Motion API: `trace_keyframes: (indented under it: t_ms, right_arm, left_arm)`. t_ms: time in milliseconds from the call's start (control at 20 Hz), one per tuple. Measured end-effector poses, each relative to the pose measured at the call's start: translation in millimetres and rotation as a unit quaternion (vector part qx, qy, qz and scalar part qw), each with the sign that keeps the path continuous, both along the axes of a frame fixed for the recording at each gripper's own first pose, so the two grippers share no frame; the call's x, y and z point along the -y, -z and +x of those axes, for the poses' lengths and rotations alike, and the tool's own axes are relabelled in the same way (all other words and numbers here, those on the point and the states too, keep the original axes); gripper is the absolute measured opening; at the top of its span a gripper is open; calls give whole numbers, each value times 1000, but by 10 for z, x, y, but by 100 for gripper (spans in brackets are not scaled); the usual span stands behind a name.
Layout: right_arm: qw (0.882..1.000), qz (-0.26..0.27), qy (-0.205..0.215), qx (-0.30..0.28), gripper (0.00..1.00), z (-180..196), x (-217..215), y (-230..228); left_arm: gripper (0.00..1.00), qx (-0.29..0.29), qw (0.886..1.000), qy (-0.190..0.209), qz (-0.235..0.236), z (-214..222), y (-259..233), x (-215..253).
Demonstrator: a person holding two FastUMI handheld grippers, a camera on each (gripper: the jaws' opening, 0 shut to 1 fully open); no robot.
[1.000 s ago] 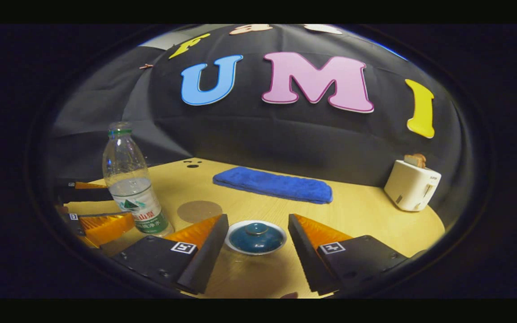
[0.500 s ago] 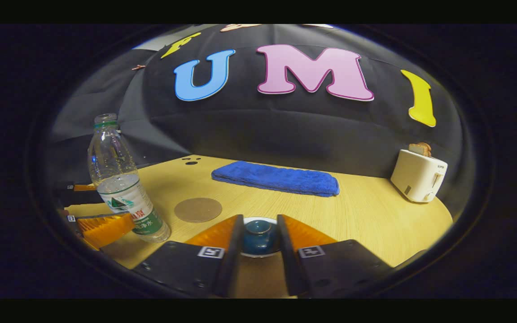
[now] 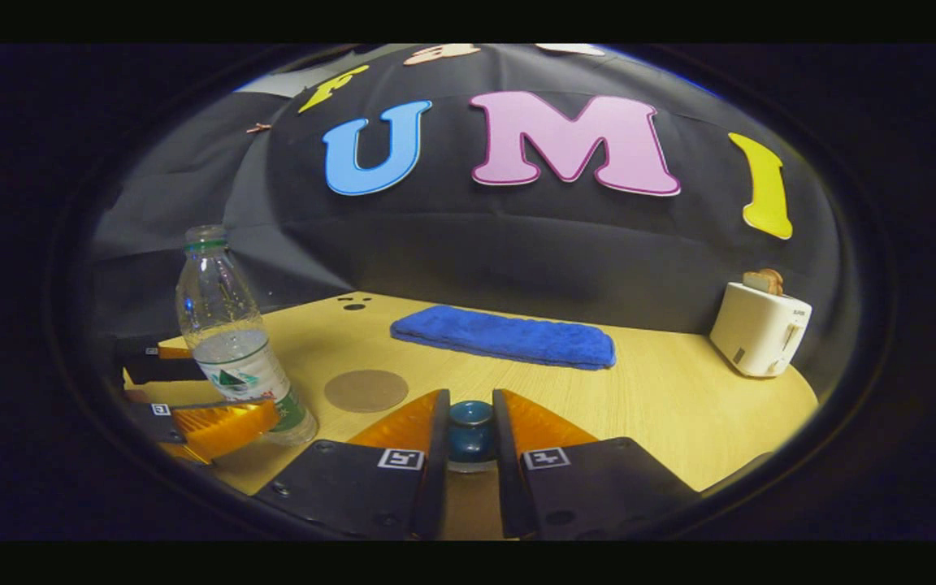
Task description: Open the teacup lid with one hand, grasp the water bottle and pour water into the teacup with the other hand; after pouring, place the water bottle on the coaster and then close the teacup lid.
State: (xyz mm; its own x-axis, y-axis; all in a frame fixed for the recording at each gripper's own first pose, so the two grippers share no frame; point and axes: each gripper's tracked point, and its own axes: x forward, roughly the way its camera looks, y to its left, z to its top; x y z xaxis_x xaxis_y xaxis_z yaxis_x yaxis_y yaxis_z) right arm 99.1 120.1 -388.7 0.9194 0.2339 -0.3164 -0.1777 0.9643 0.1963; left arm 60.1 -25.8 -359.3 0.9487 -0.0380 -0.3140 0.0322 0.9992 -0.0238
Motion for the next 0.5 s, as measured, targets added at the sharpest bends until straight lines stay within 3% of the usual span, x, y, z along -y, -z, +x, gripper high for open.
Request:
trace_keyframes:
  t_ms: [300,450,500]
  right_arm:
    - [999,-13,37,26,34,-18,441,-268]
    - [998,-21,56,24,35,-70,666,-262]
    - [998,-24,61,22,35,-89,727,-251]
  left_arm:
    - [95,-3,1000,-5,-1,67,43,-7]
    - [80,-6,1000,-14,-4,77,55,-31]
    - [78,-9,1000,-16,0,82,37,-44]
